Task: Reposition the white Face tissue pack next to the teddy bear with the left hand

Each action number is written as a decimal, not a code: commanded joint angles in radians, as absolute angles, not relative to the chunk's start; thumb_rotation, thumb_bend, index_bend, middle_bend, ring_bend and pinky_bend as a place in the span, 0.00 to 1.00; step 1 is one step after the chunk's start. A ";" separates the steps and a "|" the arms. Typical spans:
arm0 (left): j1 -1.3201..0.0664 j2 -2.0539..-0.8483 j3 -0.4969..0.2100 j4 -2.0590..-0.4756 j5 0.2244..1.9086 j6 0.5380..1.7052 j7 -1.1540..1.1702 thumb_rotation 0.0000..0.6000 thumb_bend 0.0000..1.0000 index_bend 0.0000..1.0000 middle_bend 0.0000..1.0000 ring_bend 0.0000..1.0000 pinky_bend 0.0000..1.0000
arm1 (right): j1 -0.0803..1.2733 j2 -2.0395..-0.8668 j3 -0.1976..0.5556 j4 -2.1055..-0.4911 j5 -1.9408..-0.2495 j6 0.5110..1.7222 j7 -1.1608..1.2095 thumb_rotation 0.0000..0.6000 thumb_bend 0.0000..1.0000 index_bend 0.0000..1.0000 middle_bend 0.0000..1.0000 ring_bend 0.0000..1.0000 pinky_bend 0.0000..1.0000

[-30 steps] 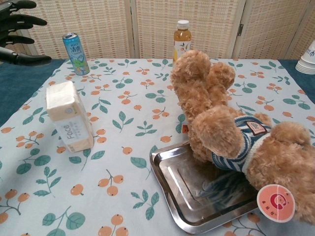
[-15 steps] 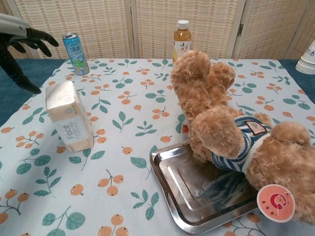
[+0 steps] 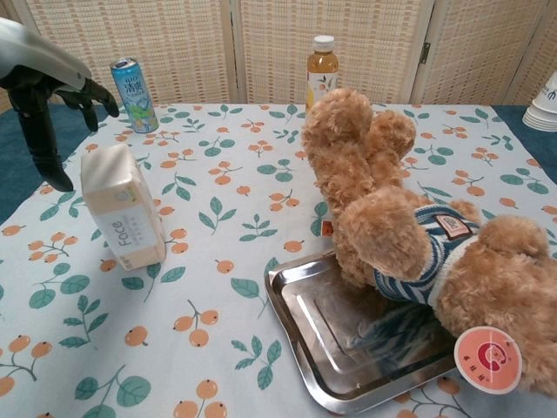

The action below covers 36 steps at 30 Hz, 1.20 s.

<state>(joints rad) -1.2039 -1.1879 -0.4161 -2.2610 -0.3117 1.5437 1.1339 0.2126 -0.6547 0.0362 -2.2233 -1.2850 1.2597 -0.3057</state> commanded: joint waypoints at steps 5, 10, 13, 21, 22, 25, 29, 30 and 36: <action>-1.234 -1.267 -0.364 -2.222 -0.276 1.617 1.141 1.00 0.13 0.03 0.11 0.00 0.19 | 0.213 -0.654 0.039 -2.220 -1.277 1.258 -0.305 1.00 0.12 0.14 0.05 0.00 0.00; -1.225 -1.299 -0.357 -2.180 -0.249 1.615 1.122 1.00 0.13 0.03 0.11 0.00 0.19 | 0.214 -0.656 0.041 -2.218 -1.274 1.257 -0.306 1.00 0.12 0.14 0.05 0.00 0.00; -1.221 -1.311 -0.355 -2.146 -0.240 1.606 1.125 1.00 0.13 0.03 0.11 0.00 0.19 | 0.214 -0.657 0.042 -2.217 -1.269 1.259 -0.308 1.00 0.12 0.14 0.05 0.00 0.00; -1.210 -1.327 -0.368 -2.093 -0.258 1.575 1.141 1.00 0.13 0.04 0.12 0.01 0.20 | 0.217 -0.661 0.045 -2.207 -1.250 1.253 -0.312 1.00 0.12 0.14 0.05 0.00 0.00; -1.209 -1.329 -0.368 -2.088 -0.258 1.572 1.142 1.00 0.13 0.04 0.12 0.01 0.20 | 0.218 -0.662 0.046 -2.206 -1.247 1.252 -0.313 1.00 0.12 0.14 0.05 0.00 0.00; -1.201 -1.339 -0.371 -2.071 -0.254 1.560 1.138 1.00 0.13 0.04 0.12 0.01 0.20 | 0.221 -0.666 0.047 -2.204 -1.239 1.248 -0.317 1.00 0.12 0.14 0.05 0.00 0.00; -1.193 -1.351 -0.366 -2.056 -0.237 1.543 1.135 1.00 0.13 0.04 0.12 0.01 0.20 | 0.222 -0.673 0.048 -2.198 -1.235 1.249 -0.323 1.00 0.12 0.14 0.05 0.00 0.00; -1.192 -1.354 -0.366 -2.052 -0.236 1.540 1.136 1.00 0.13 0.05 0.12 0.01 0.20 | 0.222 -0.675 0.048 -2.197 -1.234 1.250 -0.326 1.00 0.12 0.13 0.05 0.00 0.00; -1.193 -1.369 -0.370 -2.027 -0.235 1.531 1.151 1.00 0.13 0.05 0.13 0.02 0.21 | 0.226 -0.679 0.051 -2.192 -1.219 1.249 -0.330 1.00 0.12 0.13 0.05 0.00 0.00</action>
<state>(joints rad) -1.1928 -1.3679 -0.3686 -2.0285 -0.2347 1.5324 1.1494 0.2250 -0.6790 0.0507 -2.1925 -1.2198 1.2498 -0.3299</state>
